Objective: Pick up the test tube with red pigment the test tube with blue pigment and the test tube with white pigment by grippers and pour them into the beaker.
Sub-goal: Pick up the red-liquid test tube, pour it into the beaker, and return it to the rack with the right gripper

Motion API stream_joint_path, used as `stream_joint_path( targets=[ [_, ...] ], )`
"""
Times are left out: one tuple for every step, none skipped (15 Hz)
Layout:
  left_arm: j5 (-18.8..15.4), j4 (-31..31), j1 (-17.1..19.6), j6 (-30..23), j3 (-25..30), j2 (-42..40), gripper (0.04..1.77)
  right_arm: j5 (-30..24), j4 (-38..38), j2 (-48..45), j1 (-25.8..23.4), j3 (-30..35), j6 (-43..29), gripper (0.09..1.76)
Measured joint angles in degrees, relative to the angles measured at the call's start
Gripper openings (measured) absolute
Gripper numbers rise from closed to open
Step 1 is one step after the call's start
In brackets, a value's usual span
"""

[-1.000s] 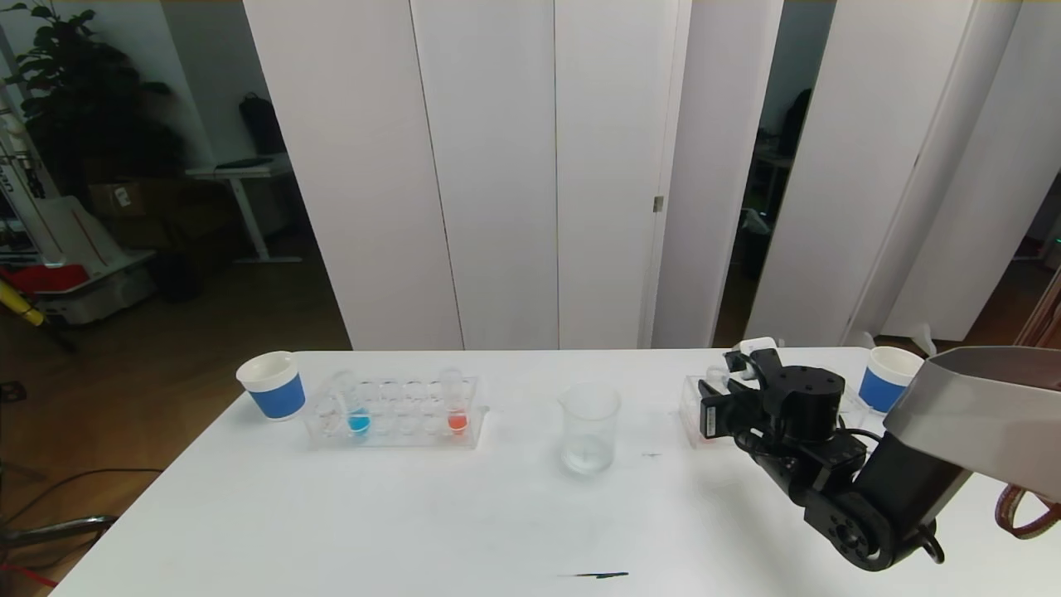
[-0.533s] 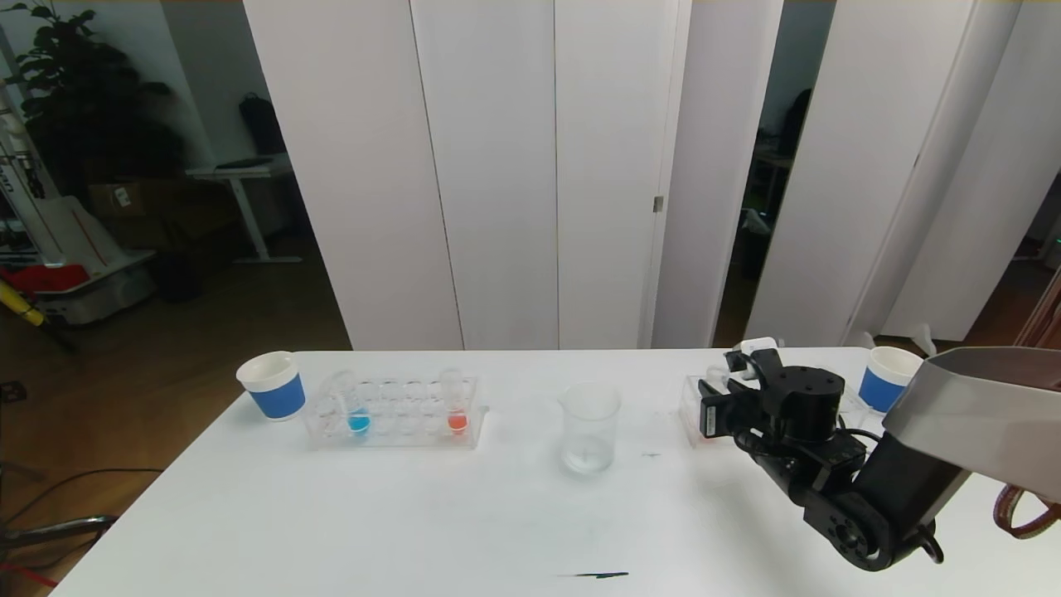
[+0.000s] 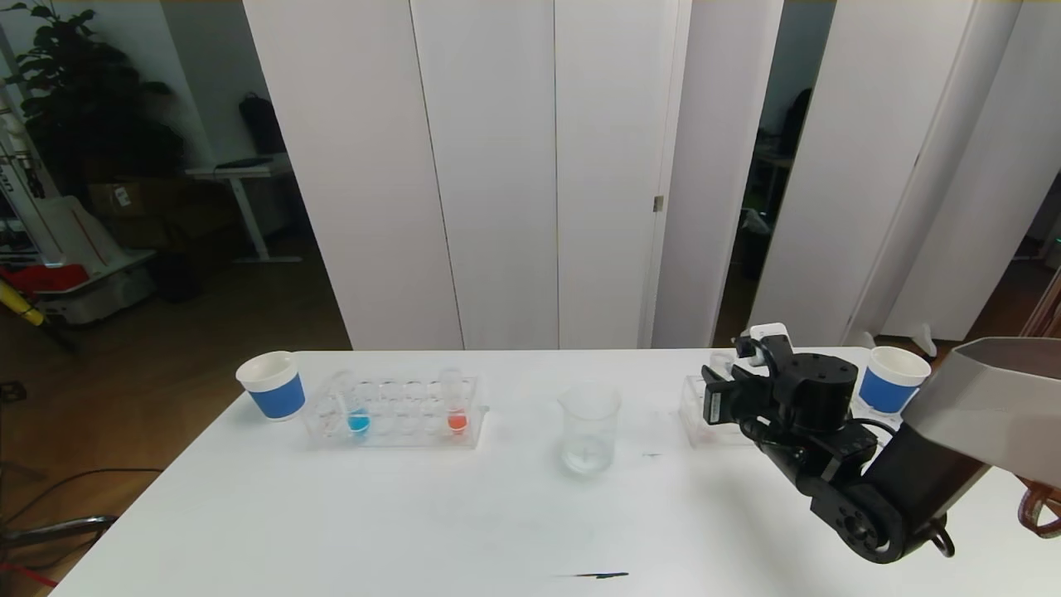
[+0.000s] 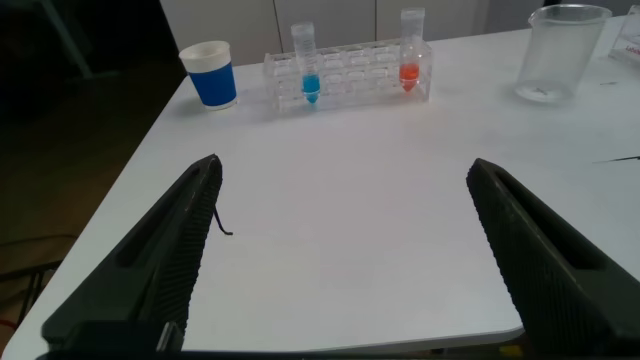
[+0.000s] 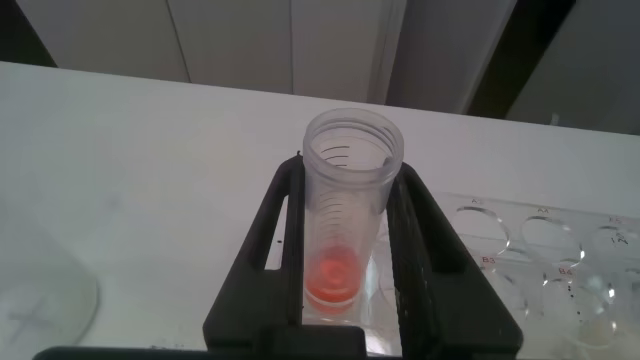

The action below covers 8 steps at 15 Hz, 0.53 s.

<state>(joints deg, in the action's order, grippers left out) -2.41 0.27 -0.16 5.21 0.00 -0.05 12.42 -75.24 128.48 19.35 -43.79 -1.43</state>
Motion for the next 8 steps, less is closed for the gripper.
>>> stream_joint_path(
  targets=[
    [0.0,0.0,0.0,0.0,0.0,0.0,1.75,-0.2,0.1,-1.0,0.0,-0.2,0.0,0.58],
    [0.0,0.0,0.0,0.0,0.0,0.0,1.75,-0.2,0.5,-2.2,0.0,-0.6,0.0,0.58],
    [0.0,0.0,0.0,0.0,0.0,0.0,1.75,-0.3,1.5,-3.3,0.0,-0.9,0.0,0.58],
    [0.0,0.0,0.0,0.0,0.0,0.0,1.75,-0.5,3.4,-4.8,-0.1,-1.4,0.0,0.58],
    [0.0,0.0,0.0,0.0,0.0,0.0,1.75,-1.0,5.8,-6.6,-0.4,-2.0,0.0,0.58],
    [0.0,0.0,0.0,0.0,0.0,0.0,1.75,-1.7,8.7,-8.3,-0.7,-3.0,0.0,0.58],
    [0.0,0.0,0.0,0.0,0.0,0.0,1.75,-2.1,11.4,-9.8,-1.1,-4.6,0.0,0.58],
    [0.0,0.0,0.0,0.0,0.0,0.0,1.75,-2.3,15.0,-11.6,-1.8,-7.2,0.0,0.58]
  ],
)
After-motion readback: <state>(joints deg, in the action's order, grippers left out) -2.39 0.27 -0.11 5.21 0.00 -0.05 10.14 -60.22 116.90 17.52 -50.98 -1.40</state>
